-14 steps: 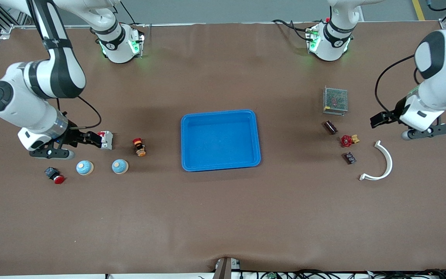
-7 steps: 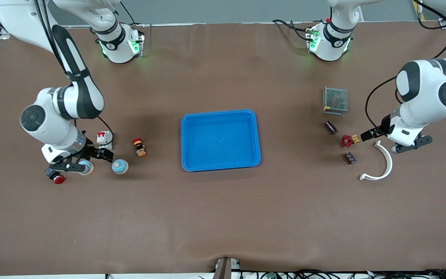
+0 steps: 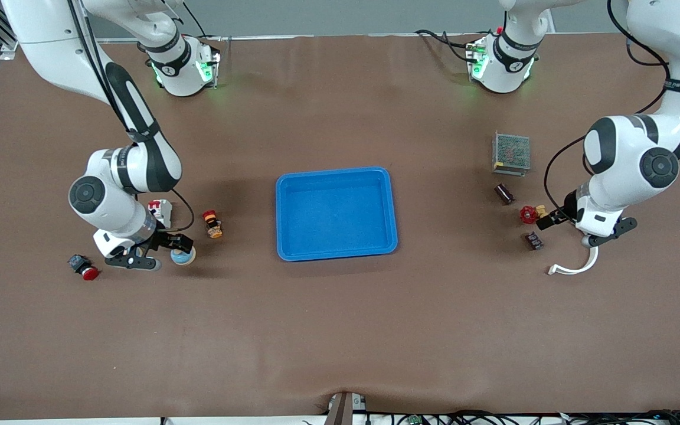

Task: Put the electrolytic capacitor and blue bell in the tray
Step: 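Reach the right gripper to a blue bell while the left gripper reaches a capacitor, then close the right gripper on the bell while the left gripper grips the capacitor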

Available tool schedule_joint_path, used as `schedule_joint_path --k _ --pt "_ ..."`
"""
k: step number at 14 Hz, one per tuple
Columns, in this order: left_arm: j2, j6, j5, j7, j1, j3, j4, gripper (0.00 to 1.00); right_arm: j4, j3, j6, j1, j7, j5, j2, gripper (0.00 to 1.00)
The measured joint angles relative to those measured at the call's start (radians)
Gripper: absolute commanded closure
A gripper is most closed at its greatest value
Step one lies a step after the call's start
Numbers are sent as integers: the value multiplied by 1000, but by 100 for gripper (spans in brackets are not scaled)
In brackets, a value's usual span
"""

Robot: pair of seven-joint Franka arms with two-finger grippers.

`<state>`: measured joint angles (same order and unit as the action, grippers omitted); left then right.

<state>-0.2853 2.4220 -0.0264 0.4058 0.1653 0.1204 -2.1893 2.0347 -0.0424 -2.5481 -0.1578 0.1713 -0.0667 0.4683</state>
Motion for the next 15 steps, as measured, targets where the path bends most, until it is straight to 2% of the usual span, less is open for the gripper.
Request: schedule_joint_path --k 6,10,15 --pt "-77 107 0 72 -32 3 1 29 -36 -2 -35 -12 7 0 69 0" --pt "-111 149 0 73 -33 3 3 31 -60 -7 -35 -11 7 1 89 0" --pt "-126 170 0 73 -33 3 16 39 -66 -10 -35 -11 7 1 108 0"
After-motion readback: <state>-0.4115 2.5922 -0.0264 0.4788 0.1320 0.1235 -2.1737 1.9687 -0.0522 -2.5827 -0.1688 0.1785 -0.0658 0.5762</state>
